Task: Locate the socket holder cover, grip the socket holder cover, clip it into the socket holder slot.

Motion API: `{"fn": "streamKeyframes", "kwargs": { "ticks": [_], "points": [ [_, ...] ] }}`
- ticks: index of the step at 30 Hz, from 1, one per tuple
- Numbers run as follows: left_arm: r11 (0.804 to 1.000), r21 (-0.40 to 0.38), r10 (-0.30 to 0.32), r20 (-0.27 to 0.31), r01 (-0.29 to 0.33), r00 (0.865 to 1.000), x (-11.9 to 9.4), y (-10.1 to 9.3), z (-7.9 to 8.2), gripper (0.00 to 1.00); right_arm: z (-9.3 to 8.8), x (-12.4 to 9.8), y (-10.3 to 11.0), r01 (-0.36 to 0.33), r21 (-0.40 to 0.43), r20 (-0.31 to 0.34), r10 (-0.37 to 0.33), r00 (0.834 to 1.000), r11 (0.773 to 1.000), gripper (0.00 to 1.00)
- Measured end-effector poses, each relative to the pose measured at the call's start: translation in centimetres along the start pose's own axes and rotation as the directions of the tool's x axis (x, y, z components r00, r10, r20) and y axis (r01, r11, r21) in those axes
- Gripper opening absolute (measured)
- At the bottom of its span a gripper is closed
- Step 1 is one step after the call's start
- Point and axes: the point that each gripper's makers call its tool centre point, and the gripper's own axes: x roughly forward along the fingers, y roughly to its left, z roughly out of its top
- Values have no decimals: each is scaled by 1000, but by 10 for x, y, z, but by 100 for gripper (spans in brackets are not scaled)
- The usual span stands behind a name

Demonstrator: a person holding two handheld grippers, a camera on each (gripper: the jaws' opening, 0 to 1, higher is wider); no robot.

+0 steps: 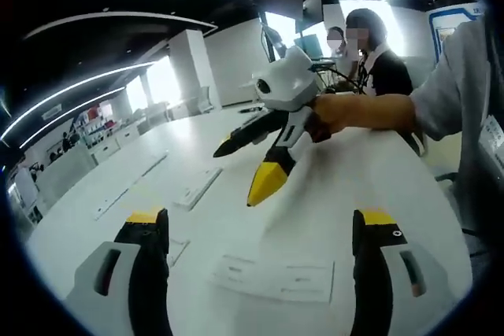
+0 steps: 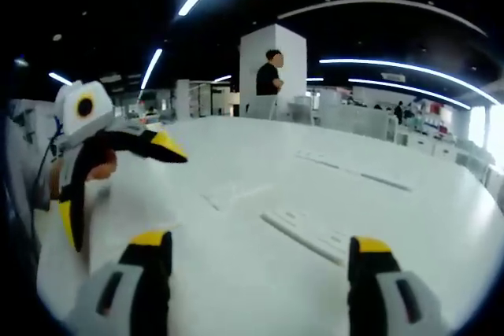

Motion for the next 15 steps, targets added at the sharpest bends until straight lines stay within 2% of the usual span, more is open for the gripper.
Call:
{"fn": "streamKeyframes", "kwargs": {
  "ticks": [3,6,15],
  "points": [
    [1000,-21,-14,-19,14,1000,0,0,-5,95,0,0,-1,-2,7,0,2,1000,1000,93],
    [999,-35,-43,-67,41,997,-1,-3,-15,95,0,0,-2,-4,13,0,4,1000,1000,93],
    [995,-56,-83,-126,76,989,-5,-3,-30,92,0,1,5,-23,-2,0,23,1000,1000,93]
  ]
}}
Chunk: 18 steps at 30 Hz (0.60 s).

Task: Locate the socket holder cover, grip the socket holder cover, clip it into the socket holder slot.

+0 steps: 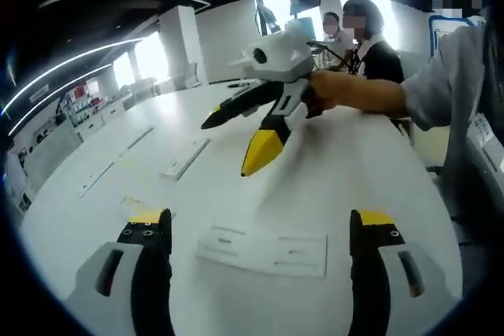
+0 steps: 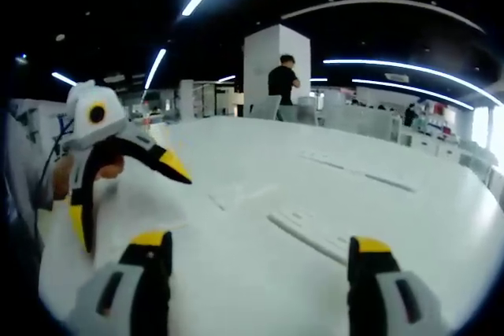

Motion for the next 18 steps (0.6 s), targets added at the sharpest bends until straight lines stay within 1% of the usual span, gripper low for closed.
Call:
{"fn": "streamKeyframes", "kwargs": {
  "ticks": [3,6,8,13,18],
  "points": [
    [1000,-27,-13,-7,13,1000,-1,0,-3,92,0,1,2,-6,-4,-1,6,1000,1000,93],
    [999,-35,-31,-17,30,999,-1,-1,-7,92,1,1,4,-12,-7,-1,12,1000,1000,92],
    [997,-47,-58,-18,57,998,0,-4,-11,91,0,2,6,-19,-12,-5,19,1000,1000,92],
    [994,-72,-83,-18,82,996,0,-1,-18,89,-3,4,12,-31,-28,-17,30,999,999,92],
    [991,-87,-106,-22,104,994,-1,-5,-19,87,-2,4,15,-42,-45,-20,41,999,998,92]
  ]
}}
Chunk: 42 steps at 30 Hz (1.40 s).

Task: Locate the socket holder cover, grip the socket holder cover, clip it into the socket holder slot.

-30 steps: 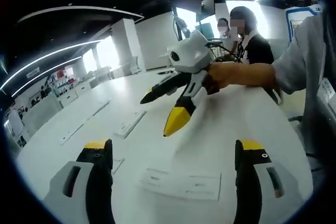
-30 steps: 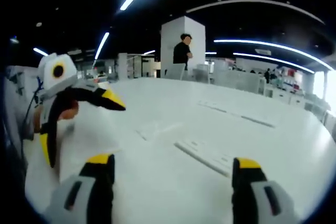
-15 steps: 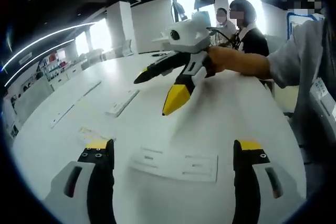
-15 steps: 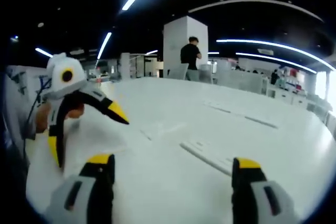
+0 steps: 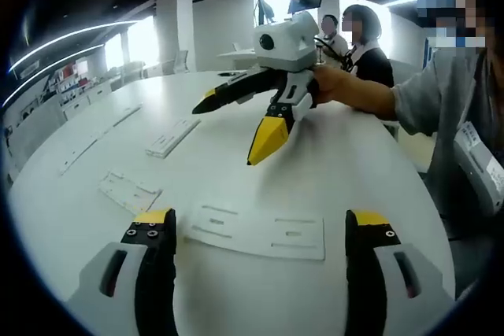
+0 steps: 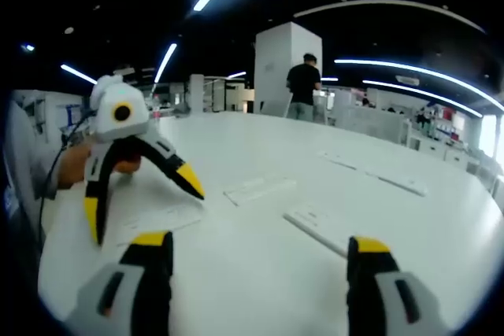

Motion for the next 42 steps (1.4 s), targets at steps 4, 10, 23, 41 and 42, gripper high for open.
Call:
{"fn": "streamKeyframes", "kwargs": {
  "ticks": [4,10,23,41,42],
  "points": [
    [1000,17,-4,-1,4,1000,-3,-5,2,87,0,1,3,-2,-13,-7,2,1000,1000,91],
    [1000,22,-9,-9,9,1000,-9,-4,7,87,0,1,5,1,-39,-13,-1,1000,999,91],
    [996,88,-5,-305,34,952,-16,-2,-2,81,8,-2,7,-5,-40,6,5,1000,999,91],
    [978,176,2,-552,115,834,-2,2,-13,87,6,-3,12,-32,-62,-2,32,999,998,90],
    [977,178,1,-558,119,830,-2,1,-14,87,6,-3,12,-33,-65,-4,33,999,997,90]
  ]
}}
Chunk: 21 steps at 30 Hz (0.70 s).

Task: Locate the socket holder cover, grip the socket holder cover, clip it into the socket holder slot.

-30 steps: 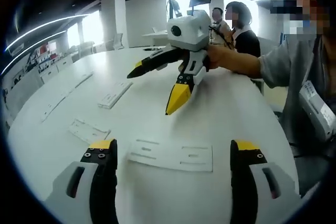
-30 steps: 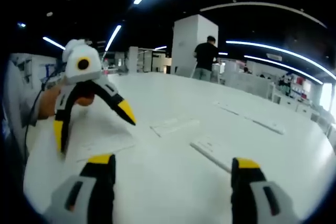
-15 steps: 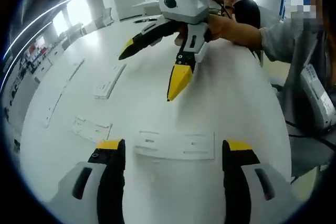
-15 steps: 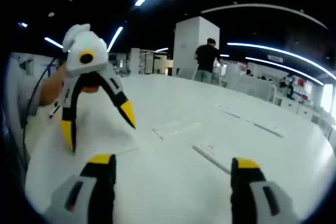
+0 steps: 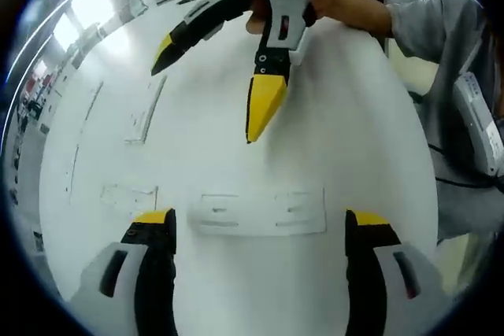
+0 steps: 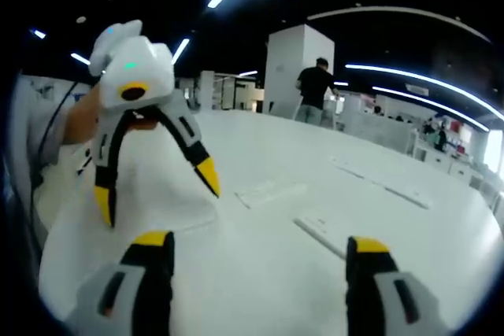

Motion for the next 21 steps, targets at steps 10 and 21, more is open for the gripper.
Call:
{"fn": "streamKeyframes", "kwargs": {
  "ticks": [10,21],
  "points": [
    [997,12,-72,-94,73,993,6,-5,-2,82,-3,1,4,-13,-14,-12,13,1000,1000,90],
    [995,31,-87,-200,96,976,8,-4,-3,81,-6,3,8,-29,-32,-33,28,999,999,90]
  ]
}}
